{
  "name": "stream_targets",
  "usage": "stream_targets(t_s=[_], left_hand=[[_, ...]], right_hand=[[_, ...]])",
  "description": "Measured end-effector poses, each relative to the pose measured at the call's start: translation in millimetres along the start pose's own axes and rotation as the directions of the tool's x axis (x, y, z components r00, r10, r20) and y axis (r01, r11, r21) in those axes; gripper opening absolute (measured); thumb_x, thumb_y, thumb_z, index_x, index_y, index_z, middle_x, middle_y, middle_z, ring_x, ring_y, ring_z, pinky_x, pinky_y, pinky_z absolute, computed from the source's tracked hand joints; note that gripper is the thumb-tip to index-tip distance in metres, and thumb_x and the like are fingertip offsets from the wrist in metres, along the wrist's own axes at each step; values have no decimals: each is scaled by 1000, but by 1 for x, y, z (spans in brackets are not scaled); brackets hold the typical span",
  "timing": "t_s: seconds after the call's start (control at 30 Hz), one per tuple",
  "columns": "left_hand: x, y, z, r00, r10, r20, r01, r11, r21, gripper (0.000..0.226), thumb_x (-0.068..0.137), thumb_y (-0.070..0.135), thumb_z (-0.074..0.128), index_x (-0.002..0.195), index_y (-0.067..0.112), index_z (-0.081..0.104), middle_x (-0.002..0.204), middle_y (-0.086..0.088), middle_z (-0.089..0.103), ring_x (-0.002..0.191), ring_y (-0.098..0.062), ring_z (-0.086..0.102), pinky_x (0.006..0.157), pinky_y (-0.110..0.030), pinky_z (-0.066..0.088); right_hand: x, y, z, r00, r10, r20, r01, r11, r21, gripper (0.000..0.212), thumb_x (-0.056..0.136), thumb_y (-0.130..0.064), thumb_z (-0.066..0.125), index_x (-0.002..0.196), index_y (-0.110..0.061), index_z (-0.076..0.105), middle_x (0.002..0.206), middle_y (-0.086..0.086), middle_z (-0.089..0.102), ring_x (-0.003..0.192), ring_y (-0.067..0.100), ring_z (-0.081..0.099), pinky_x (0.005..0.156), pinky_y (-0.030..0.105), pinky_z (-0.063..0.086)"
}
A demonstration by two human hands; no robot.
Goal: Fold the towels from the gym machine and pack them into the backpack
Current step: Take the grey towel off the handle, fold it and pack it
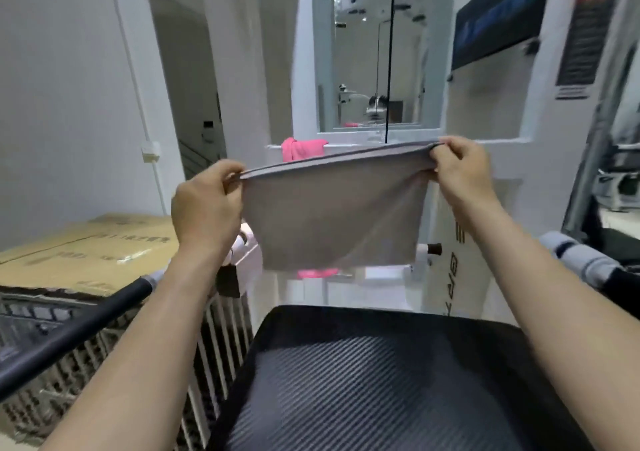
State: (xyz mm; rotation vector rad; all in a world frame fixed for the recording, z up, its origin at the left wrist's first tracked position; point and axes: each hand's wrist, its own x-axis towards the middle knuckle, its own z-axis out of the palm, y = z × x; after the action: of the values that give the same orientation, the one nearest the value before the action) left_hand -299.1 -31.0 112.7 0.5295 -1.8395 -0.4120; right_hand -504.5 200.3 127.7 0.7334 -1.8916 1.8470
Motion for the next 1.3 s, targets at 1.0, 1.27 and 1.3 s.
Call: stream_targets(t_s=[1.0, 1.27, 1.3], left_hand=[[-298, -56, -103, 802, 52, 595, -161, 978, 133, 51, 56, -16, 72, 77, 30, 70, 77, 7, 52, 78, -18, 50, 72, -23, 35], [-306, -56, -92, 670, 361, 649, -497, 868, 29, 38, 89, 11, 47, 123, 11, 65, 129, -10, 62, 118, -30, 58, 97, -42, 44], [-305, -57, -95, 686, 350, 638, -471, 882, 23, 38, 90, 12, 43, 119, 10, 67, 126, -8, 65, 118, -26, 59, 99, -40, 42]], right_hand=[[-322, 49, -172, 778, -82, 623, 527, 624, -577, 24, 65, -16, 57, 89, -17, 60, 97, -2, 52, 91, 21, 50, 72, 35, 41], [-328, 69, -163, 533, -342, 774, 819, 438, -370, 32, 88, -8, 64, 119, -13, 66, 126, 5, 63, 112, 24, 59, 80, 38, 48], [-327, 73, -167, 526, -378, 762, 824, 449, -346, 30, 87, -5, 64, 116, -11, 69, 124, 4, 66, 111, 24, 62, 80, 39, 50]])
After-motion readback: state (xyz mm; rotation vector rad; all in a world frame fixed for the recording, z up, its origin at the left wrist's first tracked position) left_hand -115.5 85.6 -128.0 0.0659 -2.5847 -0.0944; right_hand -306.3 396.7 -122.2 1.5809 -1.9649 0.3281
